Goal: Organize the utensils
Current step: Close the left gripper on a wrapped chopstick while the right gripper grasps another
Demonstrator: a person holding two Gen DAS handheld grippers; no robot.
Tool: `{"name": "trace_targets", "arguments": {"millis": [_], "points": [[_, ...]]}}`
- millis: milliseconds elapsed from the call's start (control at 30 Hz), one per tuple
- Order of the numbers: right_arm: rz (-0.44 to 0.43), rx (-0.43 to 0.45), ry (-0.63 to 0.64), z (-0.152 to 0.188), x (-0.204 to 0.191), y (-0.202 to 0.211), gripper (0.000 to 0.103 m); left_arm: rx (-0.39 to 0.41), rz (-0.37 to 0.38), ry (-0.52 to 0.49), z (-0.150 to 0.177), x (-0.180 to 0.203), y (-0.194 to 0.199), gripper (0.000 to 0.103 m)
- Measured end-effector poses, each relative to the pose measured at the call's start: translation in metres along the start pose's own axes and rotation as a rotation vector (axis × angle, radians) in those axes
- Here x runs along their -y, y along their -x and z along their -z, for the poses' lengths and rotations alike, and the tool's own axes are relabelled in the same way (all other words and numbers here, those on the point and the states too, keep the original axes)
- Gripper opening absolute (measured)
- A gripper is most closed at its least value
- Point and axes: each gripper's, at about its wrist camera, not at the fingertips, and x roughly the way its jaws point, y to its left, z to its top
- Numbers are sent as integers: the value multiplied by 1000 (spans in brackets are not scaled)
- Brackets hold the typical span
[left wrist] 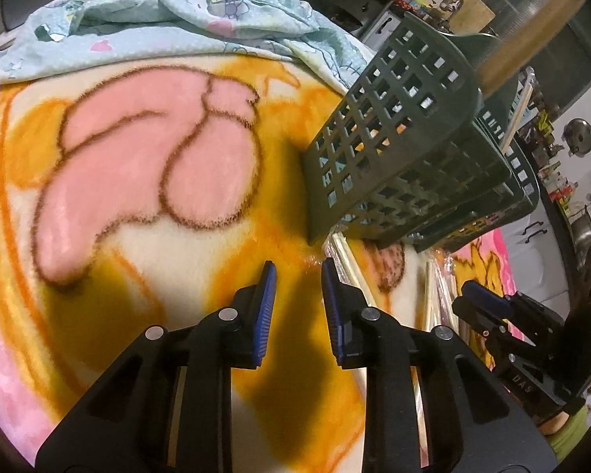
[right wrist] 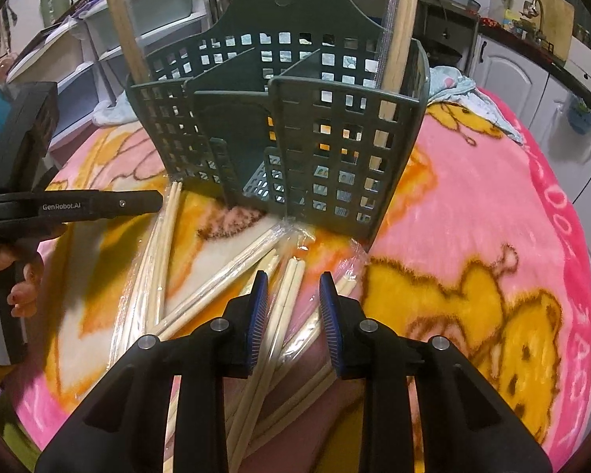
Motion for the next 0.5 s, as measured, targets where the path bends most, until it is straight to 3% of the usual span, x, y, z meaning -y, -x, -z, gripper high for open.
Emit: {"name": "trace_targets", "arguments": {"millis": [500], "points": [[-39, -81, -56, -9, 5, -28, 26, -19, 41, 30, -5, -5, -3, 16]]}}
